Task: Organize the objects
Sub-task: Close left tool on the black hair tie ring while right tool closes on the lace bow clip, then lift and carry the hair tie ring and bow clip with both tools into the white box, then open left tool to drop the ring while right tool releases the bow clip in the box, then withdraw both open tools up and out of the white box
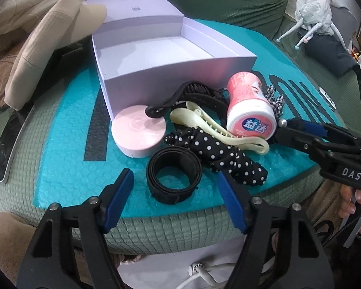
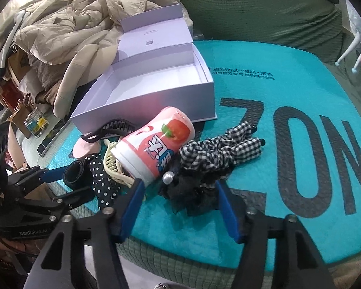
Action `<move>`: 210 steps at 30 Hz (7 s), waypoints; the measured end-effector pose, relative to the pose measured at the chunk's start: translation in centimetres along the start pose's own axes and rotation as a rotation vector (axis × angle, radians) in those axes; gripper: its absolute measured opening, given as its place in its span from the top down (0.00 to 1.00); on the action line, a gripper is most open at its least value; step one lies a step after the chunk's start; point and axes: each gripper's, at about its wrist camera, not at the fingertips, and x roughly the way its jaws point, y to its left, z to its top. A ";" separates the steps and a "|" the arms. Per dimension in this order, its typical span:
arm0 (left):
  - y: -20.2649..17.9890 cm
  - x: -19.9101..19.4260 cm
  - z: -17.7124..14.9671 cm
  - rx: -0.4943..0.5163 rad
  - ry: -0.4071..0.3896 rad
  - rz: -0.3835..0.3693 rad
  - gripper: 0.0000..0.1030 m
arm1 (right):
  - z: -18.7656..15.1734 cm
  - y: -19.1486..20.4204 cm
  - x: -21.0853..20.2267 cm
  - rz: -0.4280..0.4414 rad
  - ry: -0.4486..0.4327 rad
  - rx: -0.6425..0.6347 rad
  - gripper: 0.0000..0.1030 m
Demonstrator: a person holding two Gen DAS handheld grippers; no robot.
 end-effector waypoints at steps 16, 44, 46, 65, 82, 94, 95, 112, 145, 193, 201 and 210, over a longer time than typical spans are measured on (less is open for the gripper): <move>0.1 -0.3 -0.5 -0.018 -0.008 -0.036 0.59 | -1.3 0.2 -0.9 -0.033 0.031 -0.037 0.66; -0.6 -0.5 -0.6 0.041 -0.007 -0.001 0.63 | -2.2 -0.8 -1.0 -0.039 0.023 -0.036 0.75; -0.6 -0.6 -0.6 0.039 -0.002 -0.001 0.63 | -2.1 -0.7 -1.4 -0.033 0.016 -0.034 0.75; -1.8 -3.9 0.4 0.129 -0.035 0.059 0.63 | -0.4 0.6 -4.9 -0.046 -0.043 -0.104 0.75; -1.2 -6.3 4.2 0.114 -0.076 0.110 0.63 | 3.9 3.0 -7.0 -0.003 -0.080 -0.216 0.75; -0.3 -5.1 7.8 0.095 -0.066 0.089 0.63 | 8.2 3.3 -5.8 0.010 -0.102 -0.256 0.75; -0.1 -4.9 8.2 0.091 -0.063 0.089 0.63 | 8.5 3.3 -5.7 0.013 -0.102 -0.257 0.75; 0.8 -1.6 13.9 0.089 -0.090 0.100 0.63 | 14.7 3.0 -2.1 0.028 -0.101 -0.290 0.75; 2.8 8.0 21.8 0.129 -0.054 0.197 0.62 | 21.9 1.7 8.0 0.045 0.023 -0.358 0.75; 4.7 13.1 25.1 0.146 0.062 0.198 0.54 | 23.2 1.1 15.2 0.061 0.105 -0.342 0.54; 3.7 11.4 25.1 0.154 0.033 0.217 0.49 | 22.9 1.2 13.8 0.038 0.093 -0.340 0.54; 3.9 8.2 26.1 0.143 -0.002 0.231 0.44 | 23.8 1.7 10.2 0.030 0.040 -0.316 0.48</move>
